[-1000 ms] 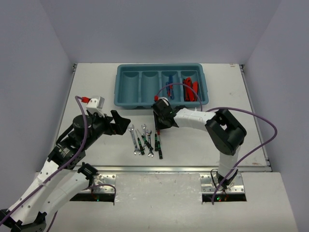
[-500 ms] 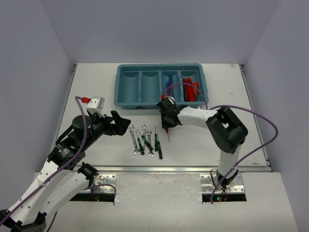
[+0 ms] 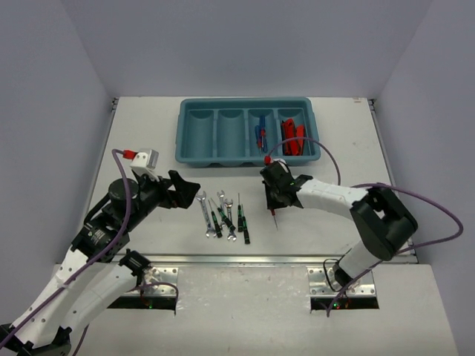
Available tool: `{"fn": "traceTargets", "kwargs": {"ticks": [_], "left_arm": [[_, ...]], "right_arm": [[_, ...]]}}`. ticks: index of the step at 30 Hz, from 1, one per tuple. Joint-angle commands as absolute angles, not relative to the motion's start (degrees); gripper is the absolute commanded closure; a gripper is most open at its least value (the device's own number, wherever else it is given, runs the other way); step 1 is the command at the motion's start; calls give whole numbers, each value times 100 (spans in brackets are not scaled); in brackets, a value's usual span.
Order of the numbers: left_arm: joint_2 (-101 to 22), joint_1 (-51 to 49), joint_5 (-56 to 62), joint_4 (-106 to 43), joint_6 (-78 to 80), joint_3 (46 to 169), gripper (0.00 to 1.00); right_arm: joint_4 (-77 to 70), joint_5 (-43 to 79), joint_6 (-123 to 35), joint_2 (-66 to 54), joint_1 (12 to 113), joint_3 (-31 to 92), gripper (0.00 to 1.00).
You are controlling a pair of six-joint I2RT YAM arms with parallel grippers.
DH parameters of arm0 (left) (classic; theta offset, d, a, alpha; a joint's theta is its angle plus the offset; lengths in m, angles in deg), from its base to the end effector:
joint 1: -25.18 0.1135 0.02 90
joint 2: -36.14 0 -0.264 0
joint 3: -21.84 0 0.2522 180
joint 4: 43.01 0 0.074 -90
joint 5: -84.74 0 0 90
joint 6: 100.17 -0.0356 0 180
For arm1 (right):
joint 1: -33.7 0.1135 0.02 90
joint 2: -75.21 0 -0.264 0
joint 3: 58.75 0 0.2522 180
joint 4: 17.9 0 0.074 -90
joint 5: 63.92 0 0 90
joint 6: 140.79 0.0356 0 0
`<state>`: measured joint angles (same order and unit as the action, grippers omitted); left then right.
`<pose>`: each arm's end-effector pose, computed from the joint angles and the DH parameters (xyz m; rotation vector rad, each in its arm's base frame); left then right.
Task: Sort the tools into containers
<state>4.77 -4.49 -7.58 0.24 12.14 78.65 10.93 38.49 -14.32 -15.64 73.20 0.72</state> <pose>0.1108 -0.0614 0.3258 0.0951 1.9210 -0.5794 0.2312 0.1806 0.1518 0.0064 2.5958 0.2024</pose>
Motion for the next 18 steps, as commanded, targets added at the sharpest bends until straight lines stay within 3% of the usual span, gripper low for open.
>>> {"fn": "traceTargets", "kwargs": {"ticks": [1, 5, 9, 14, 18], "left_arm": [[549, -453, -757, -253, 1174, 7849, 0], [688, -453, -850, -242, 1203, 7840, 0], [883, -447, -1091, -220, 1274, 7829, 0], [986, -444, -1307, -183, 1320, 7823, 0], [876, -432, -1308, -167, 1312, 7837, 0]], "right_arm": [[837, 3412, -1609, -289, 7187, -263, 100], [906, 2865, -1670, 584, 6858, -438, 100], [1037, 2697, -1915, 657, 6414, -43, 100], [1223, 2377, -2242, -616, 5808, 1553, 100], [1836, 2467, -2526, -2269, 5518, 3940, 100]]}}
